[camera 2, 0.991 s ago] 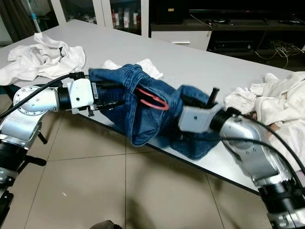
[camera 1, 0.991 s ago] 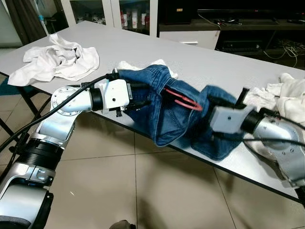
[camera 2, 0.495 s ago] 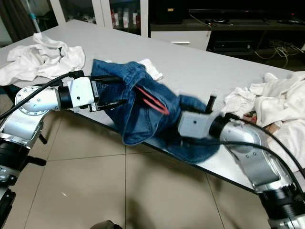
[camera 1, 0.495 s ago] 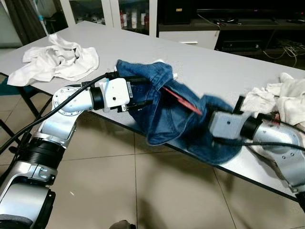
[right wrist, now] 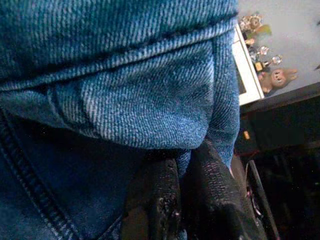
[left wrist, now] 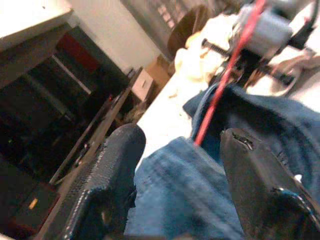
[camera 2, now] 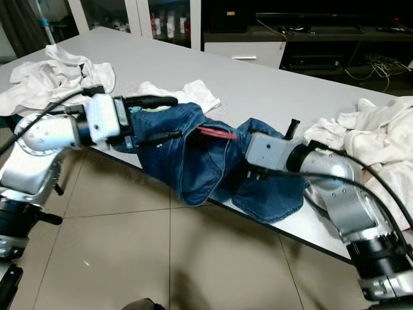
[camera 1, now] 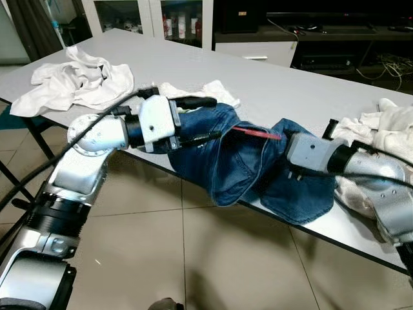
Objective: Hang hanger
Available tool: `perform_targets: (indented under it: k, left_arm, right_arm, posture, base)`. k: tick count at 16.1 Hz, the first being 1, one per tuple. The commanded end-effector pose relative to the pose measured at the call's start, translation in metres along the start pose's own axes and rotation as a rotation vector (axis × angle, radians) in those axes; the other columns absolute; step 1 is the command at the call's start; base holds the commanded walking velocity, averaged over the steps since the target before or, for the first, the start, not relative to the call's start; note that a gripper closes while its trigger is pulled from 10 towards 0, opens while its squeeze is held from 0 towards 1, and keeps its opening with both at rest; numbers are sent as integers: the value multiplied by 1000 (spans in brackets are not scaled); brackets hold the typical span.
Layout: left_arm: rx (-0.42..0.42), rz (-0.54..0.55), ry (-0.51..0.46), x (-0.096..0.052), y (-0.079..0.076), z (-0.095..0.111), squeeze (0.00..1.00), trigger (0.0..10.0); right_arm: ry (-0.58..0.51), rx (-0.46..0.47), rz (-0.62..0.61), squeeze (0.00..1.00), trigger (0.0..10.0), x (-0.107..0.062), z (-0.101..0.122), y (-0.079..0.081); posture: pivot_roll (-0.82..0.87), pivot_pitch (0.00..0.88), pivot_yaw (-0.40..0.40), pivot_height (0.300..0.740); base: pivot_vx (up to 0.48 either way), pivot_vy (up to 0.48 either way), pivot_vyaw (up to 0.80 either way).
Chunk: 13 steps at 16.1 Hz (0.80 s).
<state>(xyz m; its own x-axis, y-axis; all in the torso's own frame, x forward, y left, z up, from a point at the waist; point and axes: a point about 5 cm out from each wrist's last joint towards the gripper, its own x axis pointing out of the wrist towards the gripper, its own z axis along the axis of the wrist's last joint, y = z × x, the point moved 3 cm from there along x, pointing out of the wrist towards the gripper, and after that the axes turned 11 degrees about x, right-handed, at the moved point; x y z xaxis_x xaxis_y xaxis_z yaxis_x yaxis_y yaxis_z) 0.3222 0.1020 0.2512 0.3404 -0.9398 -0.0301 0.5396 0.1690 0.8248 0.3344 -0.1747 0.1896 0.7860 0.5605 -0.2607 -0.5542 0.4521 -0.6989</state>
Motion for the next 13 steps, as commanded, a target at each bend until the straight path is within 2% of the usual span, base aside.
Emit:
perform_targets:
  k: [1,4,7,8,10,13]
  left_arm:
    - [-3,1,-4,-5,3,4,0,10000]
    - [-1,26,19,-11,8,4,0,10000]
    - [8,43,45,-17,14,3,0,10000]
    - [21,49,60,-23,21,4,0,10000]
    - [32,54,61,-29,29,8,0,10000]
    - [25,32,84,-31,28,3,0,10000]
  right_arm:
    - [-9,17,-23,0,10000,-4,5,-14]
    - [-38,90,-56,0,10000,-6,15,-35]
    - [-28,136,32,0,10000,-9,15,-27]
    - [-18,170,92,0,10000,-12,14,-22]
    - [-16,192,134,0,10000,-16,15,-24]
    - [-31,221,193,0,10000,-22,18,-23]
  posture:
    - [24,0,7,723]
    - [26,0,1,723]
    - [25,0,0,723]
    - [23,0,1,723]
    - [21,0,3,723]
    - [24,0,2,723]
  base:
    - [0,0,0]
    - [0,0,0]
    - [0,0,0]
    - [0,0,0]
    - [0,0,0]
    - [0,0,0]
